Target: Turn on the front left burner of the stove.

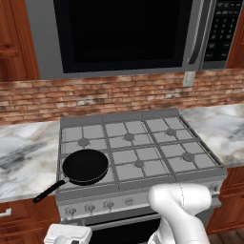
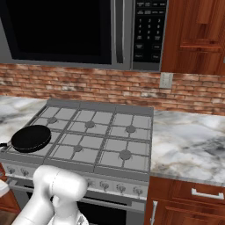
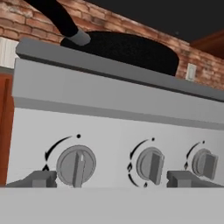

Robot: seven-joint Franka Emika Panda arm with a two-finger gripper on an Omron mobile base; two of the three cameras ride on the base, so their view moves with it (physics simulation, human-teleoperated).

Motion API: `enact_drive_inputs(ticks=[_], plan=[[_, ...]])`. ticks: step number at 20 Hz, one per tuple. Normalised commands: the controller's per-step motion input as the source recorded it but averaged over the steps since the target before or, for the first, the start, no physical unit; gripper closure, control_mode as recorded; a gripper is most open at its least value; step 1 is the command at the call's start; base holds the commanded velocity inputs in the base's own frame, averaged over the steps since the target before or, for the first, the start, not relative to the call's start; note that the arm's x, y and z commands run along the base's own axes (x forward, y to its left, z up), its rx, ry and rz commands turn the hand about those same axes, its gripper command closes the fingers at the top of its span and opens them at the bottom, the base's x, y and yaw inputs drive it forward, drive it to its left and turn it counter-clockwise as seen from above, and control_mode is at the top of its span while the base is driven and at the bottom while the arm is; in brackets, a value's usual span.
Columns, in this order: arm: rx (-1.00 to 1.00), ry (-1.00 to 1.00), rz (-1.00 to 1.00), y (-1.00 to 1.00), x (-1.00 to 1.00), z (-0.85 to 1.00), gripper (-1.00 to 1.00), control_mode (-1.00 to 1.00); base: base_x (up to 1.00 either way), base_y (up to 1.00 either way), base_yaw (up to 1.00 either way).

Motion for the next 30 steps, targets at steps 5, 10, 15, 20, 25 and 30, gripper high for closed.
enact_drive_inputs(ticks=[5,10,15,20,25,30], plan=[[0.00,0.12,0.10,0.02,0.10,-0.01,-1.00,-1.00,0.00,0.00,0.00],[0.00,0.07,0.18,0.00,0.13,-0.06,-1.00,-1.00,0.00,0.00,0.00],[0.00,0.00,0.08,0.00,0.13,0.00,-1.00,-1.00,0.00,0.00,0.00],[0.00,0.00,0.02,0.00,0.21,-0.01,-1.00,-1.00,0.00,0.00,0.00],[0.00,0.00,0.00,0.00,0.24,-0.15,-1.00,-1.00,0.00,0.00,0.00],[0.00,0.00,0.00,0.10,0.20,-0.30,-1.00,-1.00,0.00,0.00,0.00]])
